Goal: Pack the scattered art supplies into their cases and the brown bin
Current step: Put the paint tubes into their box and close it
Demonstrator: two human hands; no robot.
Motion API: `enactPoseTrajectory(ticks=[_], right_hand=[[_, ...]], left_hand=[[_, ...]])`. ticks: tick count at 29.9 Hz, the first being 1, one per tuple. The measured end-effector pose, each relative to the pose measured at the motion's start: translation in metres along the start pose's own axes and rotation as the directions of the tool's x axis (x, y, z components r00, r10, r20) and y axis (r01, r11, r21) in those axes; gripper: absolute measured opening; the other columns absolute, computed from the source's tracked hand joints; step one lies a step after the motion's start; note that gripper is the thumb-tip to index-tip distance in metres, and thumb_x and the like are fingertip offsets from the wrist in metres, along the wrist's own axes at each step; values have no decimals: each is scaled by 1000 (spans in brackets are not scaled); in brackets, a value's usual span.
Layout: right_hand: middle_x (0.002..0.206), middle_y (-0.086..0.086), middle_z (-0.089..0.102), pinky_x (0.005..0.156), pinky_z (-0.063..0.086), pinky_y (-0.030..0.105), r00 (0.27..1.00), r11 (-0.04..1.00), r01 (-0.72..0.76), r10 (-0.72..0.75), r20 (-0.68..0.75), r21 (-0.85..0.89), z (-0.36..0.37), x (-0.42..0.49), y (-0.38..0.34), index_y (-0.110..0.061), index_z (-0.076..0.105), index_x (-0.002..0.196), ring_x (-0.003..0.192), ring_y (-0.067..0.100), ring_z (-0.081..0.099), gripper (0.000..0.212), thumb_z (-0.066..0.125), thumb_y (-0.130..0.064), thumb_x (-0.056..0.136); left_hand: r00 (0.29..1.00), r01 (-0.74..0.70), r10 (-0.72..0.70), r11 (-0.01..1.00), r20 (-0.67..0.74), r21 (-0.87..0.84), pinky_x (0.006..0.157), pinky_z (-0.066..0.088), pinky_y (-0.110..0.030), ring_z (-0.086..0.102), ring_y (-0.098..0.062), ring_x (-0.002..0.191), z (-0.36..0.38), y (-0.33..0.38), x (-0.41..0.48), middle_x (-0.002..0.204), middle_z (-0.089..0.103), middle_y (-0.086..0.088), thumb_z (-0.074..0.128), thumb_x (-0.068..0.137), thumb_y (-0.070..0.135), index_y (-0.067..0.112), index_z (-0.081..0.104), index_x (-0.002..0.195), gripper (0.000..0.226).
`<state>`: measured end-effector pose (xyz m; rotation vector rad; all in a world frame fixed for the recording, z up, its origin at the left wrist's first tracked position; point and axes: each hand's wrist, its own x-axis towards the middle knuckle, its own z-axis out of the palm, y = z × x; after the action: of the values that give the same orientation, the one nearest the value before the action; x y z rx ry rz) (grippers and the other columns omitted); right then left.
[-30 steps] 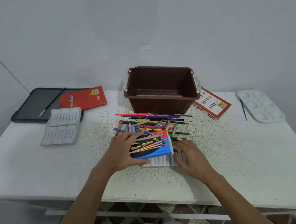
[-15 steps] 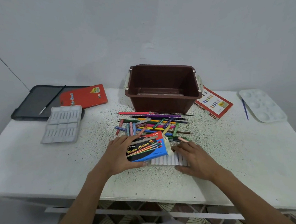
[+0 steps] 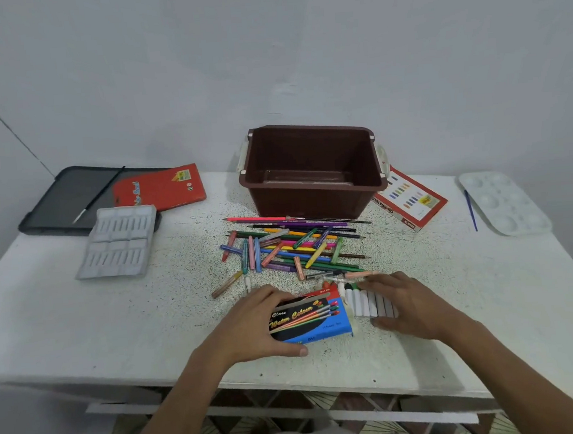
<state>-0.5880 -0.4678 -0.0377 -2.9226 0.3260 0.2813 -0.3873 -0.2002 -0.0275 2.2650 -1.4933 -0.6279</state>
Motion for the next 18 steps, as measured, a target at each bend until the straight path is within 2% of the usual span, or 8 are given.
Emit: enactPoseTrajectory(ticks=[5,9,13,18], right_hand=[[153,-10,36,99,38,30,1000,1000,-11,11,-4,14,-1,-2,0,-37,29,150,126,13,38,73,60,-58,87],[155,-11,33,99,38,29,1000,1000,-14,14,-7,-1,1,-2,3,-37,27,151,126,13,37,74,55,-62,87],[154,-6,36,101,40,34,1000,1000,-19,20,-19,21,3,-2,2,-34,31,150,127,16,39,83,38,-78,79],[152,-8,39,98,39,30,999,999,-15,16,-50,33,4,0,-1,-33,34,149,125,15,41,74,55,-64,86]], left_hand=[[1000,-16,17,995,-9,101,98,40,-27,38,-2,115,10,7,1,126,40,15,55,61,89,35,34,144,101],[1000,1,4,987,-28,163,94,40,-24,42,-4,113,18,14,-2,125,43,13,49,64,91,32,35,144,101],[999,28,-22,980,-34,195,103,36,-29,38,-9,122,23,12,-2,135,38,10,47,65,90,30,29,147,103],[998,45,-35,977,-53,210,107,35,-33,33,-9,126,23,9,-1,138,34,8,32,58,94,28,28,148,112]])
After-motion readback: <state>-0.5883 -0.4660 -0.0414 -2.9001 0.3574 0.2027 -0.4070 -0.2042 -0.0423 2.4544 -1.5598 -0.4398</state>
